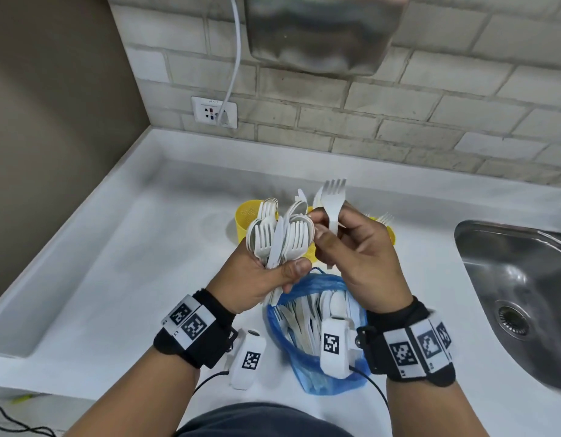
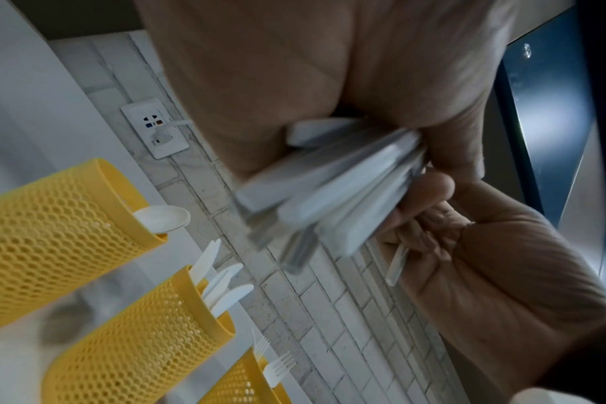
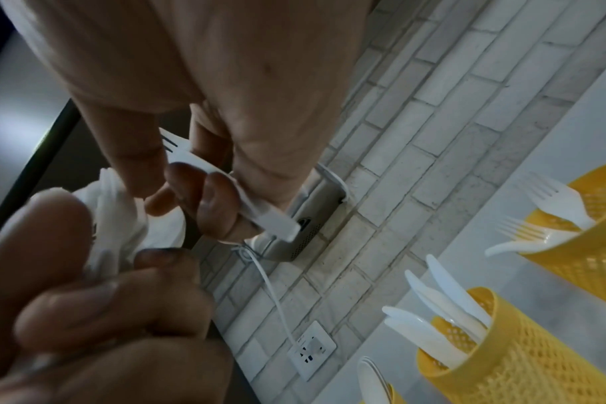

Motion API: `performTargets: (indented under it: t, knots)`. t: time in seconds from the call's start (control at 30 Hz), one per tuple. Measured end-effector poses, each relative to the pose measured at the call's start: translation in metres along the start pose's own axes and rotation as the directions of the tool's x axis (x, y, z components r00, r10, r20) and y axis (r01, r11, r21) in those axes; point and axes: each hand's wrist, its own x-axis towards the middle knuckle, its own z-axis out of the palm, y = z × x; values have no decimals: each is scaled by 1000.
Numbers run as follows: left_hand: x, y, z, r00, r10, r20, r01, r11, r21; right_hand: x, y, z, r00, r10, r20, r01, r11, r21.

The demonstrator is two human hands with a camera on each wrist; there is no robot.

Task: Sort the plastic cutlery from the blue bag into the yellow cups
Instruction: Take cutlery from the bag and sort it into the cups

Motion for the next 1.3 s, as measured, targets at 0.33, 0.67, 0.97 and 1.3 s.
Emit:
performTargets:
  t: [0.33,0.67,0.97,1.3]
  knots:
    - [-2,-1,-2,998,-23,64,23,1000,-7,5,5,-1,998,-64,-19,63,997,-52]
    - [-5,-2,-2,996,-60,66,60,998,-9,10,-5,14,960,-25,-279,39,998,47]
    - [-6,2,-2,994,-97,41,98,995,-19,12,3,11,954,72,-292,-13,980,200]
    - [-5,5,-5,994,-101,42,103,994,-42,8,22,23,929,68,-363,-67,998,15]
